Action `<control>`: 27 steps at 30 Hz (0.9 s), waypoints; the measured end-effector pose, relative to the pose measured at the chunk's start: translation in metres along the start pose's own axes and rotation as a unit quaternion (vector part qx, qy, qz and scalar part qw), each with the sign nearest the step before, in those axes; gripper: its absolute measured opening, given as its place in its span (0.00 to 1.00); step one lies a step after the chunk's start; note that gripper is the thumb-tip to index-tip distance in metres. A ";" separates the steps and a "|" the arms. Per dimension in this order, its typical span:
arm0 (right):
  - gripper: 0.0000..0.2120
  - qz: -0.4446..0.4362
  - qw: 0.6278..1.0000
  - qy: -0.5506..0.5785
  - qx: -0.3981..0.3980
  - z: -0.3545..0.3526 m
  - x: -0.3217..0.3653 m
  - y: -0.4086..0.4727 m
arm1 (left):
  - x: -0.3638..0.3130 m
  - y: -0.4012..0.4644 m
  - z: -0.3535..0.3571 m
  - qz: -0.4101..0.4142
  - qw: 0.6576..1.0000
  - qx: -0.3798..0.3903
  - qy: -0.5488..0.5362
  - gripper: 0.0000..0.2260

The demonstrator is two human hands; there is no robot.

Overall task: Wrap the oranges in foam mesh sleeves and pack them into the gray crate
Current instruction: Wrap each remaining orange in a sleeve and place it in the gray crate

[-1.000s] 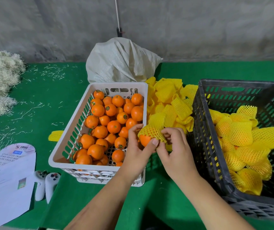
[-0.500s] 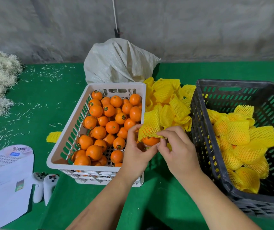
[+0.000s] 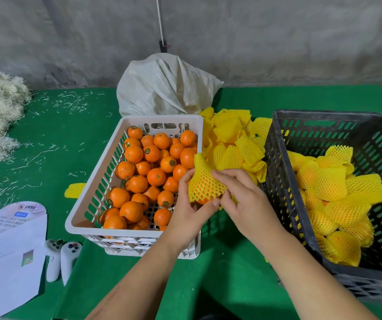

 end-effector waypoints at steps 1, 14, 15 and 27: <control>0.19 -0.004 1.000 -0.009 -0.030 -0.004 0.001 0.000 | 0.000 0.000 0.001 0.000 1.000 0.012 0.008 0.31; 0.16 0.012 0.998 -0.012 -0.065 0.020 0.003 -0.016 | 0.005 0.001 -0.011 0.018 0.995 -0.092 0.038 0.25; 0.21 0.042 0.998 -0.001 -0.050 0.021 -0.003 -0.014 | 0.006 0.001 -0.010 0.008 0.997 -0.073 0.020 0.27; 0.12 -0.009 0.991 0.029 -0.132 0.011 0.003 -0.023 | -0.003 0.002 -0.012 0.053 0.987 -0.134 0.069 0.23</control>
Point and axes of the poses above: each hand's wrist, its own y-axis towards the middle knuckle, its own z-axis out of the palm, x = y × z, the point moved 7 cm from there along y, towards the middle knuckle, and after that the axes turned 14 degrees about z, right-handed, at the moved point
